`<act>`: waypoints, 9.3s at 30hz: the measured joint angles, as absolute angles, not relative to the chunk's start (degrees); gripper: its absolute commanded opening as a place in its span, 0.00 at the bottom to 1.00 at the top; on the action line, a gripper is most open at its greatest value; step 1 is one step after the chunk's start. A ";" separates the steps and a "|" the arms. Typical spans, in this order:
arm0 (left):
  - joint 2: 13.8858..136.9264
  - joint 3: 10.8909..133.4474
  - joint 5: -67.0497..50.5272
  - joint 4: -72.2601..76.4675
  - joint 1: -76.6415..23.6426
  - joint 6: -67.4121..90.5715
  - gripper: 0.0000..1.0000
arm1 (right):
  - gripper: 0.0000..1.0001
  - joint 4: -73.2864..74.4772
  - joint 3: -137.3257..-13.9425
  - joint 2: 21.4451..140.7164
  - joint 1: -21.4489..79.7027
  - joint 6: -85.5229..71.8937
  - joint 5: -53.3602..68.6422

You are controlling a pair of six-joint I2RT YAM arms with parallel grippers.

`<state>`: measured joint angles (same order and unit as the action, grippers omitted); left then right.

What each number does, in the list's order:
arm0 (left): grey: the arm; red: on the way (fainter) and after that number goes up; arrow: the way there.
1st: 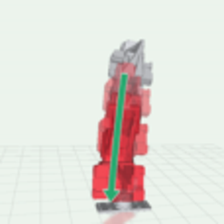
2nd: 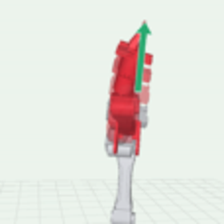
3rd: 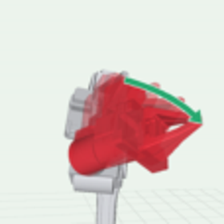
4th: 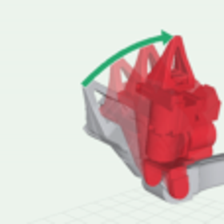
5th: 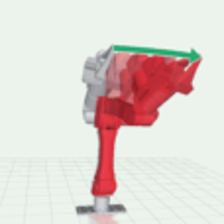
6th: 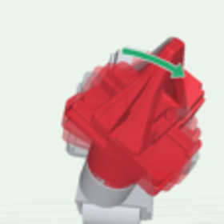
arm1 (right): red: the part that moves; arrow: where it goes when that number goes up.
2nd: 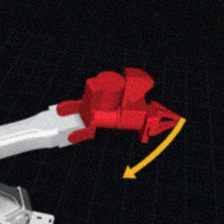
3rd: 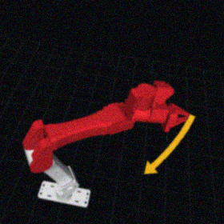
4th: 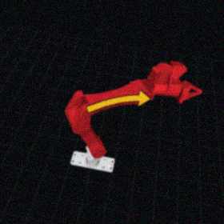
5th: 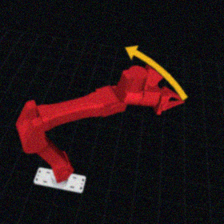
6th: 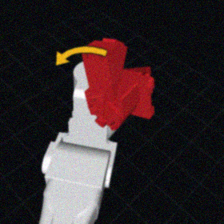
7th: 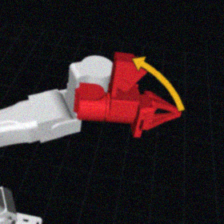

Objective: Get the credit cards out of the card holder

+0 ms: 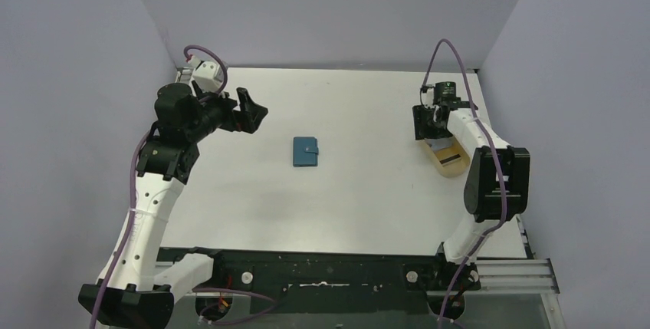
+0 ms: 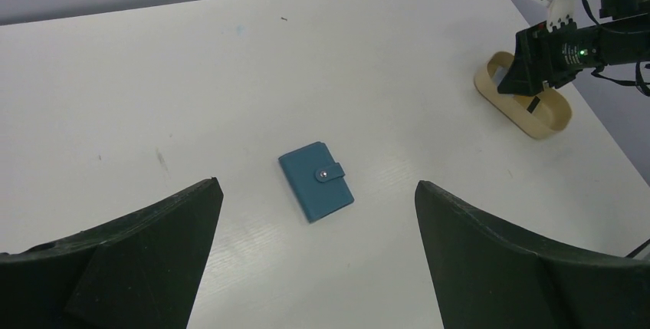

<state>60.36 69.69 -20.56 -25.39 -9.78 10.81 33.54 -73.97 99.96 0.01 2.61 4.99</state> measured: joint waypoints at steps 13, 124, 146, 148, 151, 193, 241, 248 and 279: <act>60.69 69.36 -18.17 -25.80 -10.37 10.00 0.97 | 0.17 33.08 -73.97 105.86 0.91 3.86 3.77; 105.16 51.77 -12.43 10.35 -19.73 42.76 0.00 | 0.94 10.28 -46.65 73.21 48.01 33.74 22.61; 95.57 37.85 -17.61 14.02 -31.94 42.89 0.00 | 0.77 6.68 -52.34 92.62 47.24 17.21 23.79; 95.57 37.82 -17.72 14.13 -31.94 42.94 0.00 | 0.75 6.63 -54.15 96.01 46.94 15.27 24.05; 95.57 37.82 -17.80 14.13 -31.92 42.89 0.00 | 0.62 6.28 -54.39 98.30 46.85 13.37 24.01; 96.44 37.74 -19.29 14.24 -31.73 46.15 0.00 | 0.67 9.63 -40.60 76.01 43.57 3.86 11.35; 93.54 35.31 -11.20 15.03 -32.47 50.87 0.00 | 0.12 -0.82 -46.50 92.07 46.96 -14.46 -2.63; 92.23 34.98 -9.21 13.67 -32.53 50.83 0.06 | 0.00 -0.34 -44.69 92.55 46.46 -15.62 -3.77; 88.79 50.50 29.04 -22.50 -57.43 37.17 0.90 | 0.00 -4.05 -38.52 90.15 43.77 -20.27 -3.66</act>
